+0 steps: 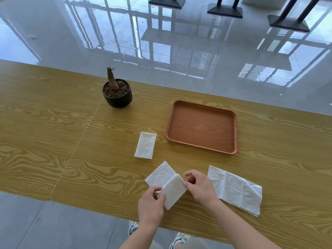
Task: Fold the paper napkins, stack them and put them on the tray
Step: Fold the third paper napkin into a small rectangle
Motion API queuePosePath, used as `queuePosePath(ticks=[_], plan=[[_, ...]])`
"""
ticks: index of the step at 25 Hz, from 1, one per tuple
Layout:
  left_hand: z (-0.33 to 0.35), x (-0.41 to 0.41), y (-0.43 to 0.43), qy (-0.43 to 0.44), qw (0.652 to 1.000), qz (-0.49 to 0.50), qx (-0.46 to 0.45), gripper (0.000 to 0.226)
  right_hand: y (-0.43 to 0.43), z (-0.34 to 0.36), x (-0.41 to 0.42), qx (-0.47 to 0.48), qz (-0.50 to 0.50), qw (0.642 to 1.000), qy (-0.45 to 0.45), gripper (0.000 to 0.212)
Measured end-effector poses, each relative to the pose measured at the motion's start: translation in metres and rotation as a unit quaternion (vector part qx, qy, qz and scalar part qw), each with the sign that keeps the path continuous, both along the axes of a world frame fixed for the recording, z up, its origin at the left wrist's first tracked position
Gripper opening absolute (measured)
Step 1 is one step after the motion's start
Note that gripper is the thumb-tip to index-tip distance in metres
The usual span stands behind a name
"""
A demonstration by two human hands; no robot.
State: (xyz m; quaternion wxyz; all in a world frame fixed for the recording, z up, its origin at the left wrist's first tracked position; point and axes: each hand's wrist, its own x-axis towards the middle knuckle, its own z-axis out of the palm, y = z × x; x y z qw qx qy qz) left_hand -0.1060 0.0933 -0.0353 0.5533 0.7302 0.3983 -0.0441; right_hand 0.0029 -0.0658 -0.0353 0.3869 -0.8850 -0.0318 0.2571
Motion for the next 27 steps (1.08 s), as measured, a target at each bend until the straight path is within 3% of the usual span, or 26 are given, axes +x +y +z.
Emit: queuePosePath(ticks=[4,8,11,14,19,21,23,25,27], plan=[[-0.004,-0.013,0.003,-0.003,0.984,-0.062,0.169,0.038,0.003,-0.001,-0.004,-0.019,0.018,0.998,-0.054,0.019],[-0.006,-0.031,0.007,-0.074,0.947,-0.171,0.263,0.030,-0.001,-0.001,-0.014,-0.091,0.126,0.979,-0.129,0.019],[-0.009,-0.038,0.009,-0.127,0.884,-0.297,0.338,0.029,0.000,-0.002,-0.021,-0.131,0.164,0.968,-0.139,0.011],[-0.005,-0.036,0.013,-0.117,0.832,-0.356,0.408,0.022,0.002,-0.001,-0.023,-0.142,0.155,0.969,-0.127,0.008],[-0.008,-0.033,0.021,-0.092,0.784,-0.402,0.465,0.010,0.000,0.003,-0.044,-0.160,0.171,0.968,-0.089,0.017],[-0.007,-0.028,0.024,-0.092,0.792,-0.396,0.456,0.008,0.000,0.004,-0.052,-0.156,0.169,0.969,-0.092,0.021],[-0.005,-0.015,0.028,-0.082,0.836,-0.344,0.420,0.006,0.003,0.006,-0.044,-0.156,0.132,0.972,-0.115,0.016],[0.001,0.007,0.036,-0.058,0.883,-0.275,0.376,0.018,0.010,0.006,-0.025,-0.133,0.092,0.977,-0.138,0.010],[0.004,0.032,0.045,-0.022,0.896,-0.253,0.364,0.025,0.019,0.005,-0.002,-0.109,0.089,0.978,-0.154,0.018]])
